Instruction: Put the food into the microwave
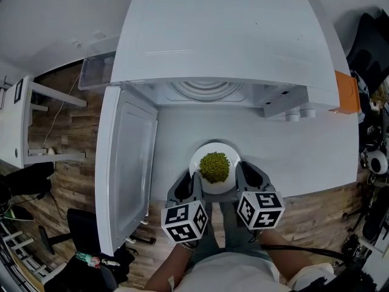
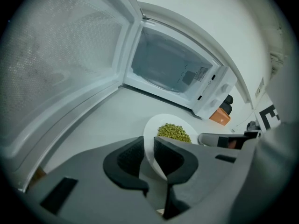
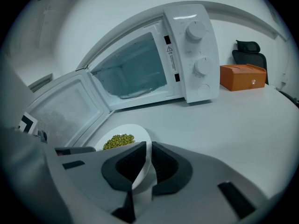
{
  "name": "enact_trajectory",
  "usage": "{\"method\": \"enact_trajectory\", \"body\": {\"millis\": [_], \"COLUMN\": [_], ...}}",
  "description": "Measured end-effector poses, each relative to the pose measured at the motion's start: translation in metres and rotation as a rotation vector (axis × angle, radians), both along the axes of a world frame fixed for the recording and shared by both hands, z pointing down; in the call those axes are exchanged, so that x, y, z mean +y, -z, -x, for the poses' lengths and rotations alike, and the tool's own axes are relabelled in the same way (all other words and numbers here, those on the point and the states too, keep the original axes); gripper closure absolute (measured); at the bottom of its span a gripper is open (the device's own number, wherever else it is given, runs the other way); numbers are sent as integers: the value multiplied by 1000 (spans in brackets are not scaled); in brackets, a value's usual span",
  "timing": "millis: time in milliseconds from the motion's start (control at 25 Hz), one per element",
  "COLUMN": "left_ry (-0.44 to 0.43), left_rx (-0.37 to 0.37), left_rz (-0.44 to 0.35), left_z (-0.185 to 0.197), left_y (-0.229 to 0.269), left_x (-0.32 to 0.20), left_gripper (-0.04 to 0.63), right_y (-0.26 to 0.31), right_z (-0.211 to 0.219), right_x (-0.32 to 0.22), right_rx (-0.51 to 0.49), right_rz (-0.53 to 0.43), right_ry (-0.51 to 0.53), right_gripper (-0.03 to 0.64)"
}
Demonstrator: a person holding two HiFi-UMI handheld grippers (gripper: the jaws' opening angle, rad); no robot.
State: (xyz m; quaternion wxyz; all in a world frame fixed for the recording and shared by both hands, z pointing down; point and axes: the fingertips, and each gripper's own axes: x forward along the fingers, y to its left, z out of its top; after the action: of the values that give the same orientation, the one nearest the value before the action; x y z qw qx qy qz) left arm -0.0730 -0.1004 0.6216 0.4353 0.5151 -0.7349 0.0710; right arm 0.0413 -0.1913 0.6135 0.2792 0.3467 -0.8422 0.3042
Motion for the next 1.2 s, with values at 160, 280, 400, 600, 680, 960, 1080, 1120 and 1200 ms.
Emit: {"method": "enact_trajectory", "body": {"millis": [160, 280, 400, 600, 680, 960, 1080, 1120, 1200], "left_ry": [5, 6, 7, 9, 8, 15, 27, 33, 43], "left_rx": [-7, -13, -17, -24, -27, -42, -40, -39, -41], "left_rz": [-13, -21, -29, -42, -48, -72, -80, -83, -87], "left_z": [4, 7, 9, 13, 15, 24, 29, 30, 33], "left_y": [7, 12, 16, 23, 26, 36, 40, 41, 43], "left_x": [-6, -10, -15, -23, -27, -42, -46, -47, -49], "left_gripper": [528, 528, 528, 528, 528, 528, 528, 528, 528], "right_y": [5, 10, 16, 25, 28, 39, 43, 44, 46], "right_z": [3, 6, 8, 12, 14, 21, 26, 27, 31], "right_x": [-5, -10, -15, -23, -27, -39, -44, -46, -49], "right_rx": [-9, -18, -24, -31, -37, -53, -61, -64, -69], "right_rz": [-3, -9, -18, -35, -43, -60, -65, -67, -70], "right_ry": [-3, -6, -9, -10, -14, -17, -16, -15, -10], "right_gripper": [569, 569, 569, 569, 569, 569, 569, 569, 569]}}
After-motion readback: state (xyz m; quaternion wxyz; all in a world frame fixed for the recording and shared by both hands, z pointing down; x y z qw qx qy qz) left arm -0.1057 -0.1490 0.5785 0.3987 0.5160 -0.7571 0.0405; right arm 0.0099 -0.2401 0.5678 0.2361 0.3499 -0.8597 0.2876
